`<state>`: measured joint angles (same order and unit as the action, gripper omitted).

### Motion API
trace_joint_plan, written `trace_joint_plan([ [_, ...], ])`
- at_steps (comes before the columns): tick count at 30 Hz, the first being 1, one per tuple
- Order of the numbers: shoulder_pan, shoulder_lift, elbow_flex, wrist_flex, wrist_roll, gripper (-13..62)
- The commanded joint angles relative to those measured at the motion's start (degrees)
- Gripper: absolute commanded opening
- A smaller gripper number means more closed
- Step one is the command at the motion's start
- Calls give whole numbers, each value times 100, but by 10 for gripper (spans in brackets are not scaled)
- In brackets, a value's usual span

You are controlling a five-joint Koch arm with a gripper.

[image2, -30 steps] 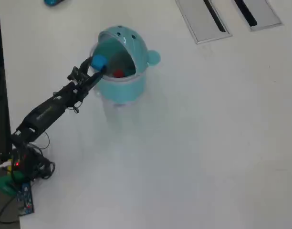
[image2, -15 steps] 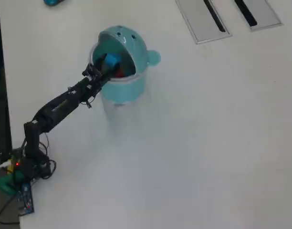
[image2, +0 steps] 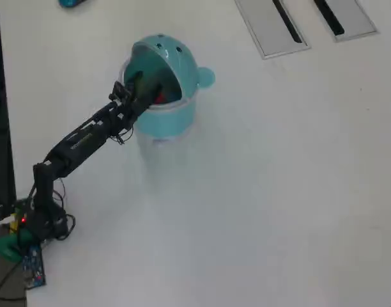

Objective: Grasp RGB lego blocks and put them in the bin one by one.

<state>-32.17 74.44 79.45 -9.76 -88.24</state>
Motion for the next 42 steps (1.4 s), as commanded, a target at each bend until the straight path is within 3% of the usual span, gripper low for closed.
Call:
trace_joint_plan([
  [1, 44, 369, -237, -290, -26, 316],
  [24, 554, 2944, 2602, -132, 835, 331],
  [42, 633, 4465, 3656, -114, 1644, 332],
])
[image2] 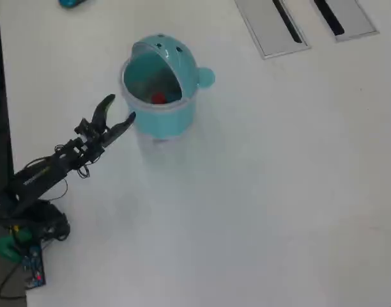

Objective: Grasp RGB lego blocks and put them in the bin one by one.

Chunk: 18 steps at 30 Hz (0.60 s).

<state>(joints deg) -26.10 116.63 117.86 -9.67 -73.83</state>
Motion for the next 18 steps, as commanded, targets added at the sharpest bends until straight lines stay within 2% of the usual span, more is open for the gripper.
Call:
trace_joint_plan([
  [1, 35, 343, -123, -123, 264, 332],
  [18, 79, 1450, 853, -141, 1521, 332],
])
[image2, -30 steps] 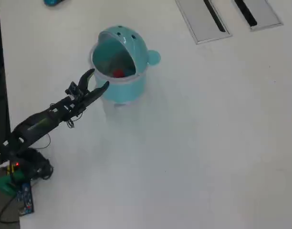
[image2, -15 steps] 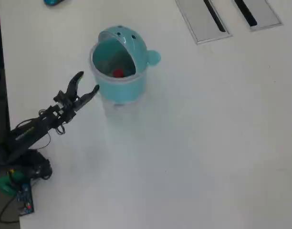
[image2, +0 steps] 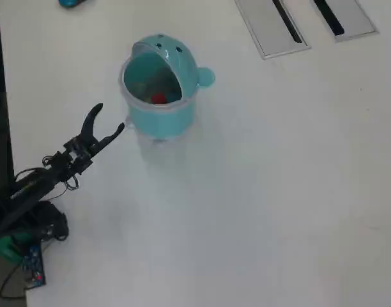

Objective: Grasp RGB lego blocks and put them in the bin one by one.

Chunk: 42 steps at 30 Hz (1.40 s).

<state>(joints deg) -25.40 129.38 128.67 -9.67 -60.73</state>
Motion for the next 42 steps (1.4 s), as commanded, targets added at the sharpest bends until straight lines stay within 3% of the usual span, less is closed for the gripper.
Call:
trace_joint_plan([
  [1, 9, 246, -158, -141, 299, 331],
  [42, 1389, 519, 3138, -3674, 2338, 330],
])
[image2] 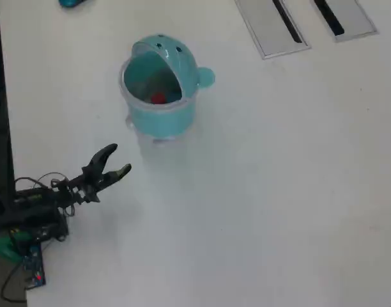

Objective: Grasp RGB lego blocks and put them in the bin one by one.

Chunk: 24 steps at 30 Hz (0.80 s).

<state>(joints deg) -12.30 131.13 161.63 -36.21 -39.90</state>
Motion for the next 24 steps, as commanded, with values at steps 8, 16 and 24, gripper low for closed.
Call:
trace_joint_plan([
  [8, 149, 343, 510, -1626, 308, 330],
  [16, 299, 343, 1028, -2118, 308, 330],
  [24, 352, 334, 1714, -2584, 316, 331],
])
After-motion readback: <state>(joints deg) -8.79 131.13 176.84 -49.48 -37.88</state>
